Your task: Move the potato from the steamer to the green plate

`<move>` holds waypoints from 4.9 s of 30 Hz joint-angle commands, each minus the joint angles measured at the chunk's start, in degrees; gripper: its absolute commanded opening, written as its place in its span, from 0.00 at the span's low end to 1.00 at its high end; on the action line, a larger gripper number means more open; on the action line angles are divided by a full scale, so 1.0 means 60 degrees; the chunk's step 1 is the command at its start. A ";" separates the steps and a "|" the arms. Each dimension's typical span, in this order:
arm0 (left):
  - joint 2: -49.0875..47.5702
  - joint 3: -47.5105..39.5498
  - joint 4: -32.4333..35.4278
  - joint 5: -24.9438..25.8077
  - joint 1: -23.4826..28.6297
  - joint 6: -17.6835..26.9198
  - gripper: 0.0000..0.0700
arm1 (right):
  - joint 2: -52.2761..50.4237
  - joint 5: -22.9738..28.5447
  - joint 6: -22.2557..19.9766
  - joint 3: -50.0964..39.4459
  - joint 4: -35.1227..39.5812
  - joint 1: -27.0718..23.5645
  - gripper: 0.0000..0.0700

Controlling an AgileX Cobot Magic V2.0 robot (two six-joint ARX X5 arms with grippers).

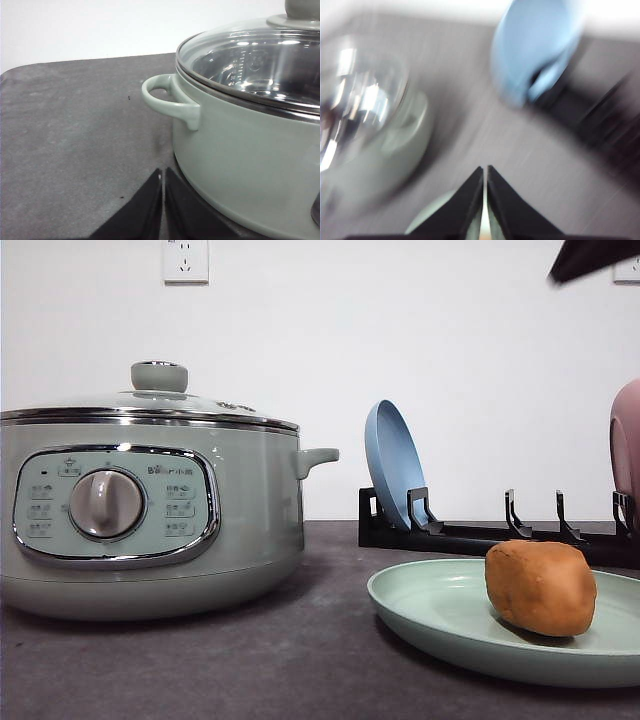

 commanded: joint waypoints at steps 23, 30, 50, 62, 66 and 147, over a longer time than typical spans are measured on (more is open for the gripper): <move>-0.0022 -0.0193 -0.0082 0.0000 -0.0004 -0.0091 0.00 | -0.6519 0.0062 -0.0144 -0.7222 0.5199 -0.3179 0.00; -0.0022 -0.0191 -0.0086 0.0000 -0.0004 -0.0091 0.00 | -0.7581 0.0060 -0.0069 -0.8010 0.4071 -0.3179 0.00; -0.0018 -0.0189 -0.0086 0.0000 -0.0004 -0.0091 0.00 | -0.7778 -0.0015 -0.0038 -0.8010 0.2158 -0.3168 0.00; -0.0018 -0.0189 -0.0086 0.0000 -0.0004 -0.0091 0.00 | -0.7778 -0.0015 -0.0038 -0.8010 0.2168 -0.3168 0.00; -0.0018 -0.0189 -0.0086 0.0000 -0.0004 -0.0091 0.00 | -0.7778 -0.0015 -0.0039 -0.8010 0.2168 -0.3168 0.00; -0.0018 -0.0189 -0.0086 0.0000 -0.0004 -0.0091 0.00 | -0.7778 -0.0015 -0.0038 -0.8010 0.2168 -0.3168 0.00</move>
